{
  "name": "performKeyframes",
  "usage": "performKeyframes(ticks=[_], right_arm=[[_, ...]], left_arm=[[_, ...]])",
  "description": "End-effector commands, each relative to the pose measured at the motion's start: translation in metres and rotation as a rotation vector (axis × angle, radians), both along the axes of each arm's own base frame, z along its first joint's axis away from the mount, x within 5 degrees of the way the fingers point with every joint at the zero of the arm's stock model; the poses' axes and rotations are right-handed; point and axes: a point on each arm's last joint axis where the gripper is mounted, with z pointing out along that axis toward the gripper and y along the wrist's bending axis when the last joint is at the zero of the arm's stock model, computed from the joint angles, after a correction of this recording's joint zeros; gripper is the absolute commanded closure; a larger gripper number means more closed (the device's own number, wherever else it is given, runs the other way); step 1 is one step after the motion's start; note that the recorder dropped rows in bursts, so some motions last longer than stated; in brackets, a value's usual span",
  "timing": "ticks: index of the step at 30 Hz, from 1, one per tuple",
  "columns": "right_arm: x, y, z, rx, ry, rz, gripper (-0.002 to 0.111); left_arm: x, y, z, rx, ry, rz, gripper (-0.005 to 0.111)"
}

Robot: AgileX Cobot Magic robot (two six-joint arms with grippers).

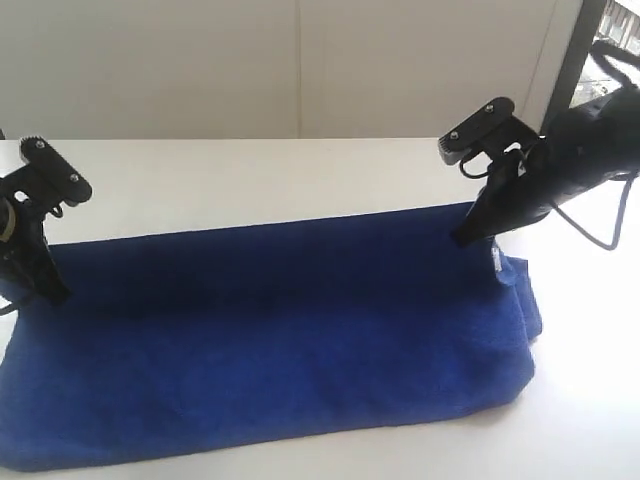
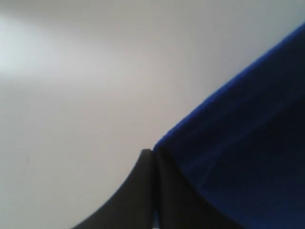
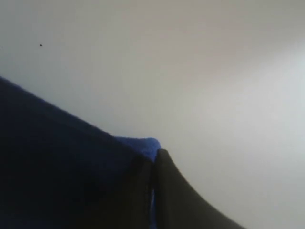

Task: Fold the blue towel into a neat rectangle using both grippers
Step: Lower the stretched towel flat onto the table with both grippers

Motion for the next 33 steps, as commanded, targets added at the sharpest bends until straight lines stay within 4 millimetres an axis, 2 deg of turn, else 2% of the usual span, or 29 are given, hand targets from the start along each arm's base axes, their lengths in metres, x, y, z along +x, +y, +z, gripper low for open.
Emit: performKeyframes(ticks=[1, 3, 5, 6, 7, 8, 10, 11, 13, 19, 23, 28, 33], right_arm=[[0.010, 0.002, -0.014, 0.056, -0.056, -0.029, 0.108], [0.013, 0.002, -0.023, 0.061, -0.058, -0.023, 0.108], [0.016, 0.003, -0.027, 0.066, -0.070, -0.018, 0.108], [0.017, 0.004, -0.028, 0.069, -0.079, -0.015, 0.105], [0.018, 0.004, -0.027, 0.072, -0.093, -0.011, 0.101], [0.019, 0.005, -0.026, 0.075, -0.113, -0.005, 0.091], [0.022, 0.005, -0.023, 0.080, -0.135, -0.002, 0.071], [0.023, 0.005, -0.021, 0.081, -0.144, -0.001, 0.058], [0.026, 0.005, -0.018, 0.080, -0.153, -0.001, 0.047], [0.029, 0.005, 0.012, 0.080, -0.234, 0.005, 0.046], [0.030, 0.003, 0.038, 0.077, -0.280, -0.004, 0.046], [0.030, -0.003, 0.033, 0.037, -0.192, -0.024, 0.046], [0.028, -0.004, 0.026, 0.028, -0.140, -0.034, 0.034]], left_arm=[[0.020, 0.012, -0.009, -0.020, -0.008, 0.064, 0.105], [0.032, 0.015, -0.007, -0.051, -0.038, 0.081, 0.093], [0.041, 0.016, -0.007, -0.047, -0.050, 0.077, 0.075], [0.045, 0.015, -0.007, -0.044, -0.052, 0.080, 0.063], [0.045, 0.015, -0.009, -0.044, -0.048, 0.085, 0.058], [0.046, 0.016, -0.007, -0.041, -0.051, 0.089, 0.054], [0.048, 0.018, -0.004, -0.023, -0.050, 0.112, 0.053], [0.048, 0.019, 0.000, -0.018, -0.056, 0.119, 0.053], [0.048, 0.019, 0.007, -0.019, -0.074, 0.123, 0.053], [0.042, 0.015, 0.023, -0.173, -0.110, 0.211, 0.053], [0.037, -0.004, 0.030, -0.237, -0.114, 0.199, 0.053], [0.027, -0.044, 0.030, -0.262, -0.092, 0.108, 0.053], [0.013, -0.086, 0.028, -0.303, -0.057, 0.020, 0.059]])
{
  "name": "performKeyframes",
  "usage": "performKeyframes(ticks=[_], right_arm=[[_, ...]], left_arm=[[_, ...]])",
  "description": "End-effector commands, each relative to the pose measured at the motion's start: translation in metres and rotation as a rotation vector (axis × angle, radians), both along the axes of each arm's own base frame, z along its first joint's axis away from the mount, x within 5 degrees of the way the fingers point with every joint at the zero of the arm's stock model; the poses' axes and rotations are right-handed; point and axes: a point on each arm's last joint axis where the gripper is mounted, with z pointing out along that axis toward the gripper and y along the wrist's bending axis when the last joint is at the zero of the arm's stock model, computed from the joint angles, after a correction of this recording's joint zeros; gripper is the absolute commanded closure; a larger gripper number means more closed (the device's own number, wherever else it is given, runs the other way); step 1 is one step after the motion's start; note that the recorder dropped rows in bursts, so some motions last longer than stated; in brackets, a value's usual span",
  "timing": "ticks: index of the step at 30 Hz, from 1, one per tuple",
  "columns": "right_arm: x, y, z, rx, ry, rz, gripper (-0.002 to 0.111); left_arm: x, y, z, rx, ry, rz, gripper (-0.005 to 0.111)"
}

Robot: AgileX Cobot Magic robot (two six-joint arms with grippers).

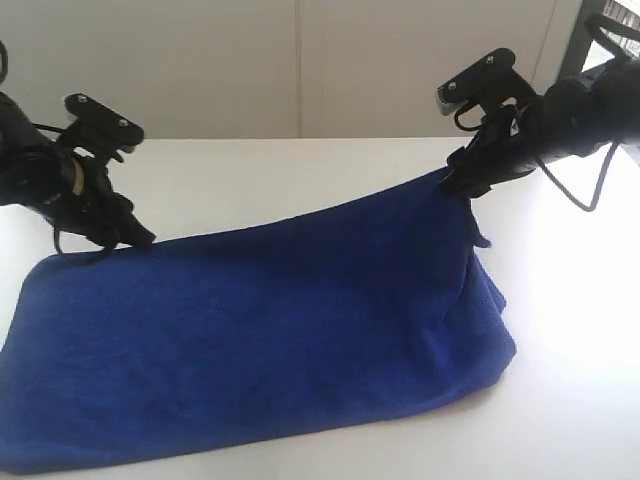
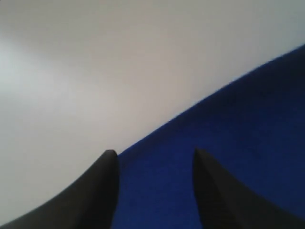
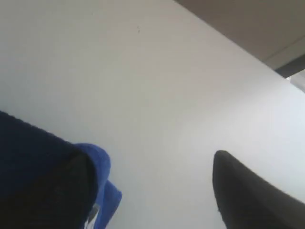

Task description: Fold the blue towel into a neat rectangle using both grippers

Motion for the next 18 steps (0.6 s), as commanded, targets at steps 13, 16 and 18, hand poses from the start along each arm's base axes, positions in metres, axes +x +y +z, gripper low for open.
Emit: performKeyframes(ticks=[13, 16, 18], right_arm=[[-0.003, -0.005, -0.008, -0.014, 0.082, -0.030, 0.030], [-0.008, -0.007, -0.007, 0.011, 0.129, -0.082, 0.033], [-0.012, -0.008, -0.005, 0.027, 0.153, -0.116, 0.037]], left_arm=[[-0.044, -0.091, -0.043, -0.077, 0.249, -0.153, 0.107], [-0.052, -0.102, -0.054, -0.091, 0.310, -0.195, 0.107], [-0.055, -0.108, -0.056, -0.101, 0.328, -0.238, 0.107]])
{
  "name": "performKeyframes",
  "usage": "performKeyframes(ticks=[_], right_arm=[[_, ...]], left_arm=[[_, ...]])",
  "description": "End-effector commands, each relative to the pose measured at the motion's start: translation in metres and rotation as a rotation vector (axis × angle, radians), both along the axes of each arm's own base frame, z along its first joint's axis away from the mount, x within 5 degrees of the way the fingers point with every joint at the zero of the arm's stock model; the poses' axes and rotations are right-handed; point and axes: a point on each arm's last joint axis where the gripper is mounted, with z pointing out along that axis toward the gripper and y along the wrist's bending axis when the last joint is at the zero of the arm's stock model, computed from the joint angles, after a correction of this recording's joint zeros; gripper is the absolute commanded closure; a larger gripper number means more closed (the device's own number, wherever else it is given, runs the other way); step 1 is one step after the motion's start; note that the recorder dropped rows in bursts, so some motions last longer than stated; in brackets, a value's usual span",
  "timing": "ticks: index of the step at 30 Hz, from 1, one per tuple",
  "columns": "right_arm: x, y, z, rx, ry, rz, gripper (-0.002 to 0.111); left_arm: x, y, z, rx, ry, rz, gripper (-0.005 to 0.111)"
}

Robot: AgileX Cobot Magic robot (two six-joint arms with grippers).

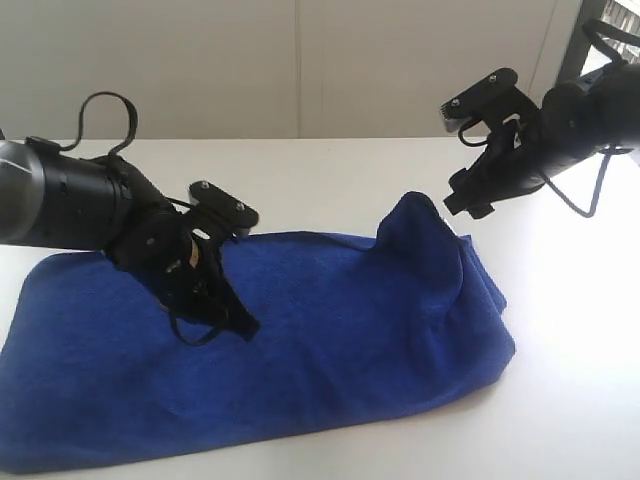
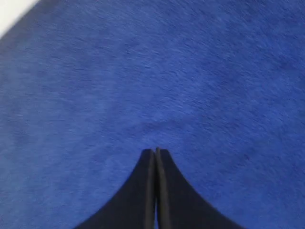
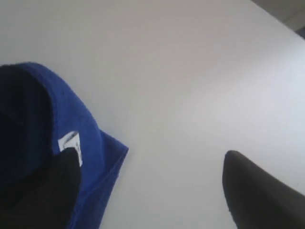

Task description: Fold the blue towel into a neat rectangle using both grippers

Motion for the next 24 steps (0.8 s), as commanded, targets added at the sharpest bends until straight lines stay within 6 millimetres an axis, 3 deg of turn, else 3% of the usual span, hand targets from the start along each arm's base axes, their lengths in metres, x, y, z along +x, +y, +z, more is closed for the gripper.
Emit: performKeyframes(ticks=[1, 10, 16, 20, 24], right_arm=[[-0.008, -0.004, 0.008, 0.032, 0.045, -0.084, 0.039], [-0.025, -0.008, 0.019, 0.026, 0.155, -0.141, 0.064], [-0.035, -0.009, 0.020, 0.021, 0.247, -0.171, 0.091], [-0.042, -0.005, 0.021, 0.042, 0.297, -0.143, 0.108], [-0.047, -0.004, 0.026, 0.055, 0.323, -0.133, 0.108]], left_arm=[[-0.010, -0.013, -0.005, -0.025, 0.059, -0.076, 0.107], [-0.013, -0.009, -0.008, 0.019, 0.098, -0.100, 0.107], [-0.015, -0.006, -0.011, 0.059, 0.132, -0.113, 0.107], [-0.016, -0.005, -0.025, 0.093, 0.176, -0.118, 0.107], [-0.017, -0.002, -0.031, 0.149, 0.205, -0.138, 0.107]])
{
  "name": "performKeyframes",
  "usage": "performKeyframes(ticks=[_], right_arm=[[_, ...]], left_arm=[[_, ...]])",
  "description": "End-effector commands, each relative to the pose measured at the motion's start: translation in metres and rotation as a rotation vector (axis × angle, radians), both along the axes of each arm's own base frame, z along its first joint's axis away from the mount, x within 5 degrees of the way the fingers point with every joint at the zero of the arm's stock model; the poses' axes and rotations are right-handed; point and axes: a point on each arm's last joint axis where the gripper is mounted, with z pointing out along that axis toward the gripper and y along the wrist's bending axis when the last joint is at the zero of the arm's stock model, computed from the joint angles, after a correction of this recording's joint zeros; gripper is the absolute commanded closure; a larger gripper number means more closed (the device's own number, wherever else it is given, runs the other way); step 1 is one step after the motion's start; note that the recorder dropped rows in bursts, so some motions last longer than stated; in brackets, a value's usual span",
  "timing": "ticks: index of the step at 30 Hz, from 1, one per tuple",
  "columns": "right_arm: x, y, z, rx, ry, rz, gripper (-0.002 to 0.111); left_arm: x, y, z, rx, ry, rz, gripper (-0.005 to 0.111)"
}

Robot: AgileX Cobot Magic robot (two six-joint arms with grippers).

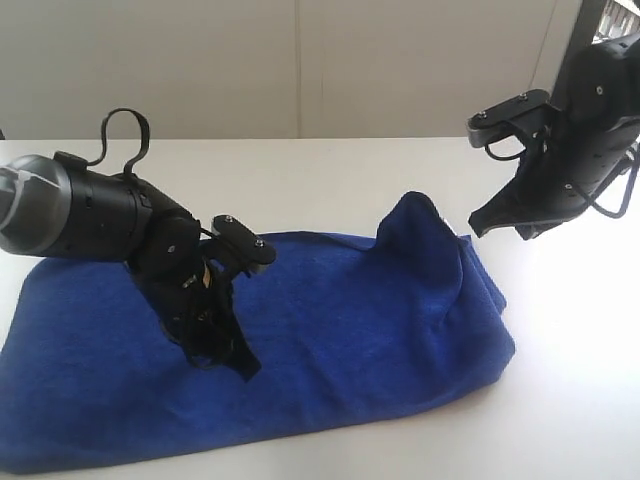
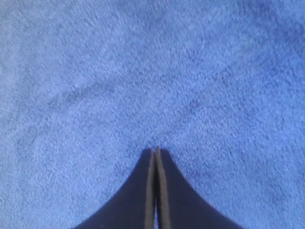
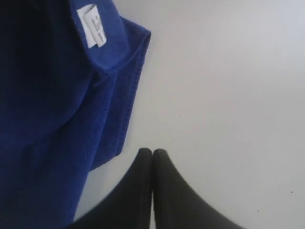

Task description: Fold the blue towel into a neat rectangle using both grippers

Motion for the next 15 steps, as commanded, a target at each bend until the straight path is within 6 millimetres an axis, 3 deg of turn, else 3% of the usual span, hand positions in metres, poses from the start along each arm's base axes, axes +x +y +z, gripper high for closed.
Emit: performKeyframes(ticks=[1, 7, 15], right_arm=[[-0.007, 0.001, 0.011, 0.021, 0.014, 0.012, 0.108], [-0.014, 0.007, 0.018, 0.075, 0.037, 0.048, 0.108], [-0.023, 0.018, 0.009, 0.173, 0.108, 0.143, 0.108]], left_arm=[[-0.005, 0.008, -0.013, 0.104, 0.075, -0.021, 0.107], [-0.007, 0.026, -0.012, 0.279, 0.122, -0.035, 0.107], [0.004, 0.065, -0.006, 0.454, 0.162, 0.024, 0.107]])
